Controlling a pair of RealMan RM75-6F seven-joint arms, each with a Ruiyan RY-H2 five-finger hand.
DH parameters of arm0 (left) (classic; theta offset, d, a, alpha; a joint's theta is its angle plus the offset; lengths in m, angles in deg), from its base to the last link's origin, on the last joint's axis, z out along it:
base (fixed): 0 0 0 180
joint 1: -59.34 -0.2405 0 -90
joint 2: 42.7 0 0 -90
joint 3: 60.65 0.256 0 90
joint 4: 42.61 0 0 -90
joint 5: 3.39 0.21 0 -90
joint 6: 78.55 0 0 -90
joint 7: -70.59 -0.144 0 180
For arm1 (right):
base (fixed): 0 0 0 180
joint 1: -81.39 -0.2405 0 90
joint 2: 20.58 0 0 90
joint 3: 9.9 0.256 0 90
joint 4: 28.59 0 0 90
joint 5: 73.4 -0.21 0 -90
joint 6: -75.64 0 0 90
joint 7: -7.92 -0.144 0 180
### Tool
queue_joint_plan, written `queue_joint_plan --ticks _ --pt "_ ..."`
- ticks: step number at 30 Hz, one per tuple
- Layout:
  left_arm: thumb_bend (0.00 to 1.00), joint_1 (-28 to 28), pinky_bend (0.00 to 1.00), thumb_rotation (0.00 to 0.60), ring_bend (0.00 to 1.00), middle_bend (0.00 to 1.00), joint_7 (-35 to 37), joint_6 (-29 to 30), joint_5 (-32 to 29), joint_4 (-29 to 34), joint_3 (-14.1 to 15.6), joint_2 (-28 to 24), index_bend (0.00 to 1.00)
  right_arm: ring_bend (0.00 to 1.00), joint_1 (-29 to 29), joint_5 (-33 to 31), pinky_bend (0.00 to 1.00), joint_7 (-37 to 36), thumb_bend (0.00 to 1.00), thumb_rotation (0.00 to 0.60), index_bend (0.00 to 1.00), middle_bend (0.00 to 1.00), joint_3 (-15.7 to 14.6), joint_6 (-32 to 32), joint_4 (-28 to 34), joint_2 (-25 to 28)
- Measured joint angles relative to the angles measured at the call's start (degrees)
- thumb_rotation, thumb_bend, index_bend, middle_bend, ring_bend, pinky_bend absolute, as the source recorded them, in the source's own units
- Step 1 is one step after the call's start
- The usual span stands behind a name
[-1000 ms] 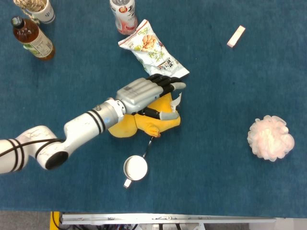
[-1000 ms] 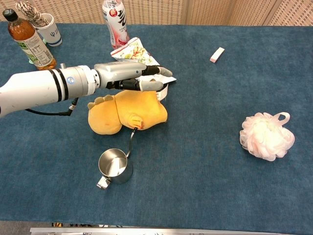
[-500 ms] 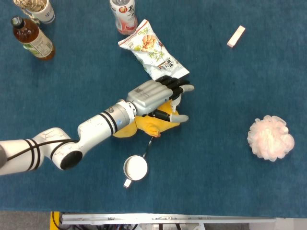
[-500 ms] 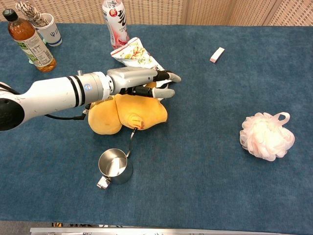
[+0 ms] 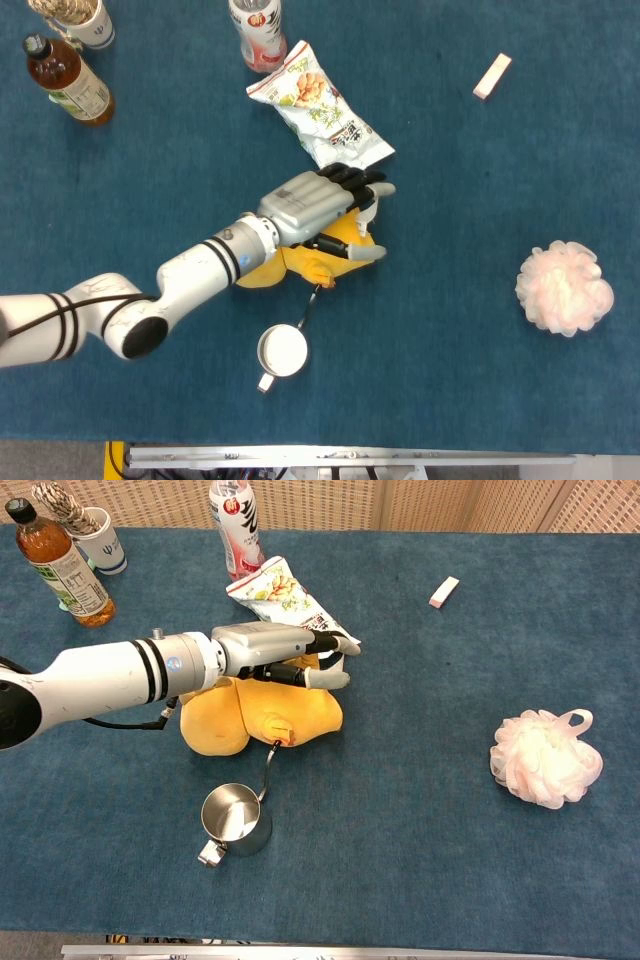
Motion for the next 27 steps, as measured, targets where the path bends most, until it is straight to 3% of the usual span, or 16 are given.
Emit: queue_joint_plan --ticks 9,17,27 --pt "0.00 -0.9 0.00 0.004 0.00 0.04 1.4 1.2 -0.4 3.2 -1.4 -2.1 0.02 0.12 0.0 0.3 0.15 -0.6 0.00 0.600 0.25 0.33 0.0 -0.1 -0.4 -0.1" --pt "0.00 0.6 0.00 0.002 0.00 0.04 1.7 0.6 -0.8 0.9 -2.7 1.1 0.02 0.12 0.6 0.1 0.15 -0.8 0.00 0.600 0.25 0.33 -0.1 -0.7 -0.6 0.1" --pt "0.00 3.2 0.00 0.003 0.00 0.03 -4.1 -0.2 -4.2 -3.8 -2.3 5.4 0.02 0.12 0.9 -0.1 0.15 -0.9 0.00 0.600 0.25 0.33 -0.1 -1.0 -0.5 0.2"
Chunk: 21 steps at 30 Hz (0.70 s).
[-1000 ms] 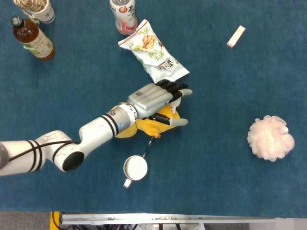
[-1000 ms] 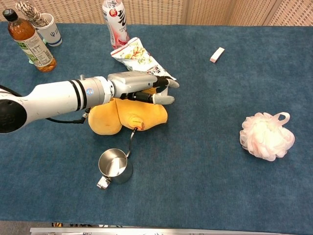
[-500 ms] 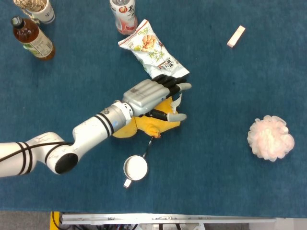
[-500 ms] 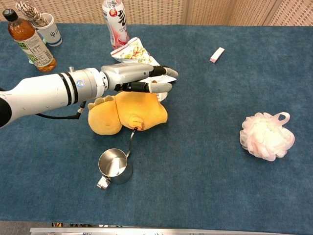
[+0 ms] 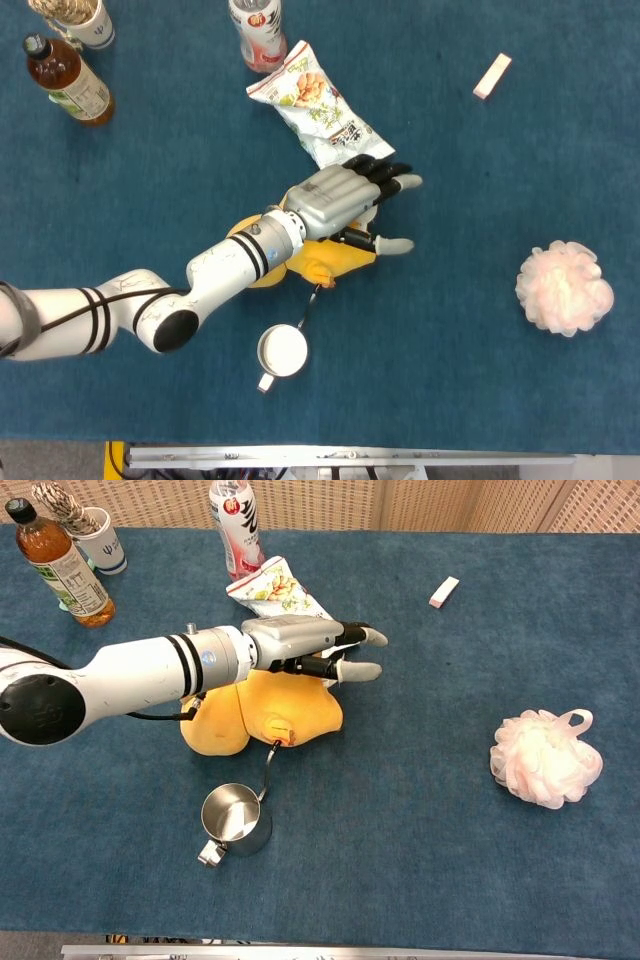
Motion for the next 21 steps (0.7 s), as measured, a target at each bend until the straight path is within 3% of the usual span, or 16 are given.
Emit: queue_joint_plan --ticks 8,21 --pt "0.00 0.5 0.00 0.004 0.00 0.03 -5.2 0.5 -2.4 0.1 2.1 -0.5 0.02 0.12 -0.2 0.2 0.15 -0.1 0.00 0.600 0.25 0.33 0.1 0.2 -0.1 -0.2" --pt "0.00 -0.3 0.00 0.002 0.00 0.03 -10.8 3.3 -7.6 6.7 4.4 -6.6 0.02 0.12 -0.4 0.7 0.15 0.2 0.00 0.600 0.25 0.33 0.0 0.3 0.2 -0.3"
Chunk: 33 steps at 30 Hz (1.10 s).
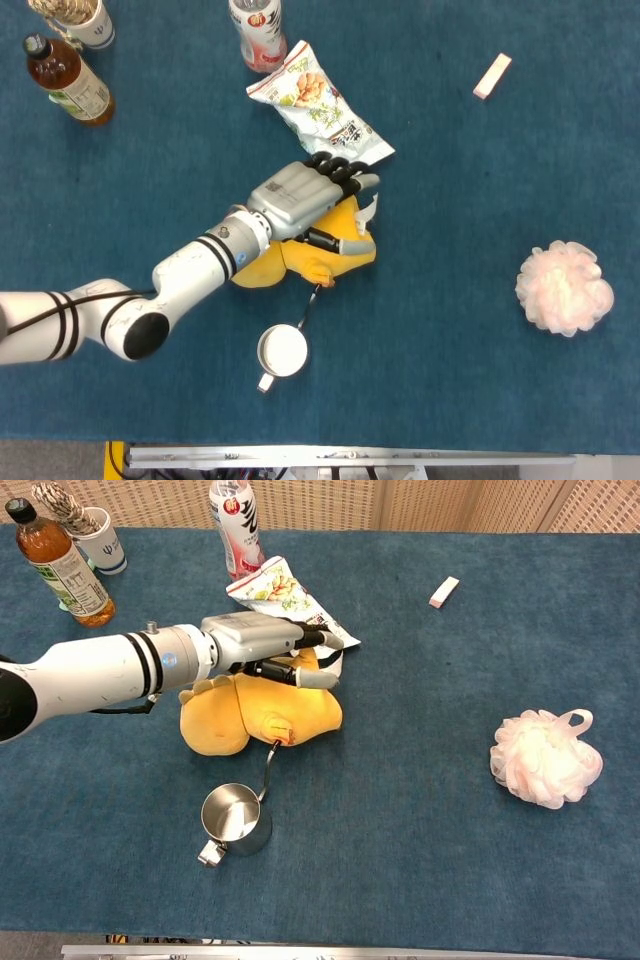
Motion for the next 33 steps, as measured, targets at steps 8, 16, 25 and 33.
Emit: queue_joint_plan --ticks 8,16,25,33 --pt "0.00 -0.6 0.00 0.005 0.00 0.03 4.9 0.3 1.2 1.4 -2.7 0.7 0.02 0.12 0.3 -0.2 0.15 -0.5 0.00 0.600 0.25 0.33 0.0 -0.2 -0.5 0.0" --pt "0.00 0.5 0.00 0.002 0.00 0.03 5.1 -1.4 2.3 -0.9 -2.7 4.3 0.02 0.12 0.8 -0.5 0.15 -0.9 0.00 0.600 0.25 0.33 -0.1 -0.7 -0.8 0.1" --pt "0.00 0.7 0.00 0.003 0.00 0.03 0.6 0.4 1.0 -2.0 -0.8 4.7 0.02 0.12 0.9 -0.5 0.15 -1.2 0.00 0.600 0.25 0.33 -0.1 -0.7 -0.9 0.1" --pt "0.00 -1.7 0.00 0.003 0.00 0.03 1.1 4.0 1.0 0.7 -1.0 0.7 0.02 0.12 0.7 0.1 0.15 -1.0 0.00 0.600 0.25 0.33 -0.1 -0.6 -0.6 0.0"
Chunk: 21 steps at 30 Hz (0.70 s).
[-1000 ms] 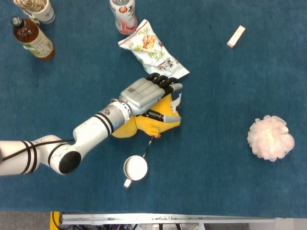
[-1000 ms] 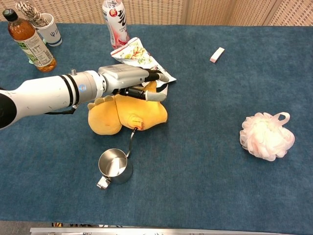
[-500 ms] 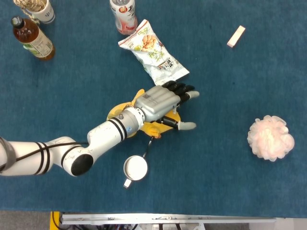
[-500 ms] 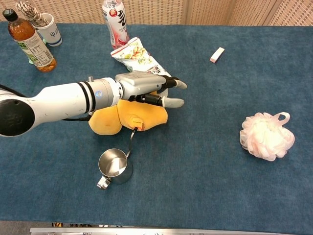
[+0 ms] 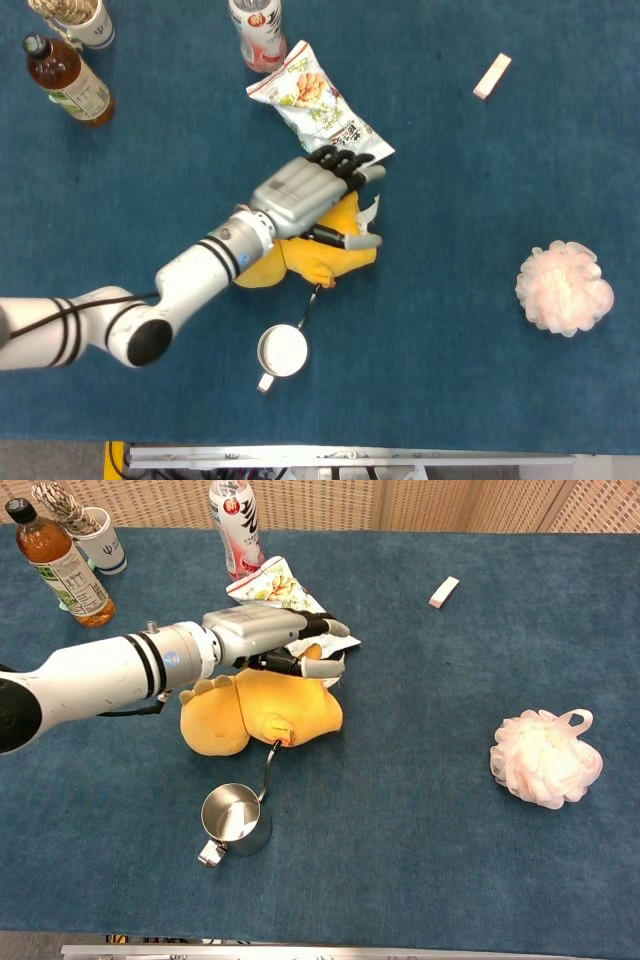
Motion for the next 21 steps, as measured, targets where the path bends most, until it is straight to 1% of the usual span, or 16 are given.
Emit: queue_joint_plan --ticks 5,8,21 --pt "0.00 -2.7 0.00 0.003 0.00 0.03 1.8 2.8 1.9 2.9 -0.1 -3.2 0.02 0.12 -0.1 0.2 0.15 0.0 0.00 0.600 0.25 0.33 0.0 0.0 0.1 0.1" --pt "0.00 -4.7 0.00 0.003 0.00 0.03 2.7 5.0 3.9 4.5 0.4 -5.2 0.02 0.12 -0.2 0.1 0.15 -0.2 0.00 0.600 0.25 0.33 0.1 0.1 0.0 0.0" --pt "0.00 -16.0 0.00 0.004 0.00 0.03 5.3 16.7 13.7 9.7 5.0 -13.7 0.02 0.12 -0.6 -0.1 0.15 -1.7 0.00 0.600 0.25 0.33 0.2 0.7 -1.4 -0.5"
